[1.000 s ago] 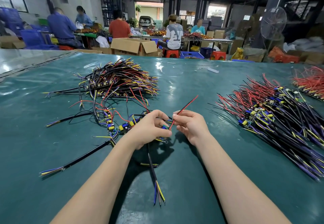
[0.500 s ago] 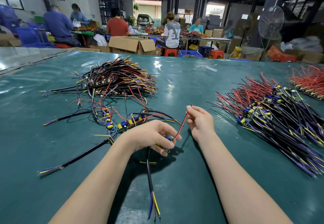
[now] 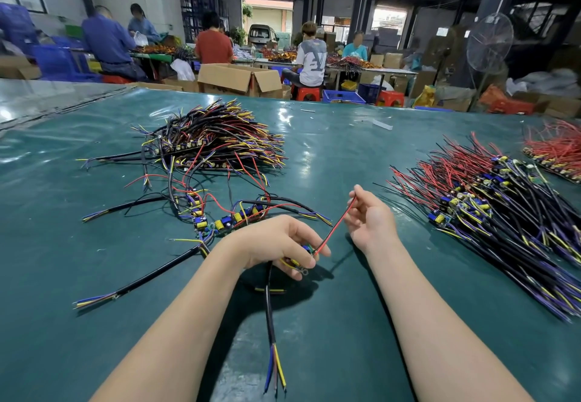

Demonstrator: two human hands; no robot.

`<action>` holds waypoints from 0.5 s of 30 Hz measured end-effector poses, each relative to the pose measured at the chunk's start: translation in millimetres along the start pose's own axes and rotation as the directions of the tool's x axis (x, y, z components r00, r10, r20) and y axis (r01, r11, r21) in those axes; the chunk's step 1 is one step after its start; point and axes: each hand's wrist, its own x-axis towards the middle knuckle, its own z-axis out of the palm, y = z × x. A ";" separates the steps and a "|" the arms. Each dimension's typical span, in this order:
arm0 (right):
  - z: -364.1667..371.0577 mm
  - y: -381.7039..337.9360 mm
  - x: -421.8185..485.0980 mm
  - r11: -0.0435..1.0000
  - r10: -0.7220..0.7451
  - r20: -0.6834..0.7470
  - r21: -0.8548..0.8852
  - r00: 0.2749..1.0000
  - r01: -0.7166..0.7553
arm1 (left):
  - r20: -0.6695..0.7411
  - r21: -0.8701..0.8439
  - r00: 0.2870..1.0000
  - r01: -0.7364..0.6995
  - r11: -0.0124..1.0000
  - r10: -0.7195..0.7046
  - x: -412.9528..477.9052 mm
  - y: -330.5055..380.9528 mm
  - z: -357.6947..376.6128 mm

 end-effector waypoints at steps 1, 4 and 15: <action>-1.0 -0.8 1.2 1.000 0.000 -0.007 -0.008 1.000 0.000 | -0.002 -0.005 1.000 0.003 1.000 -0.003 0.2 0.1 0.3; -3.8 -2.8 5.3 1.000 -0.003 -0.030 -0.024 1.000 0.002 | -0.030 -0.014 1.000 0.005 1.000 -0.005 0.8 0.3 0.2; -1.6 -4.3 4.1 0.968 0.228 0.185 -0.149 0.956 -0.202 | -0.321 -0.115 0.947 -0.068 0.991 0.028 10.8 -3.2 -1.0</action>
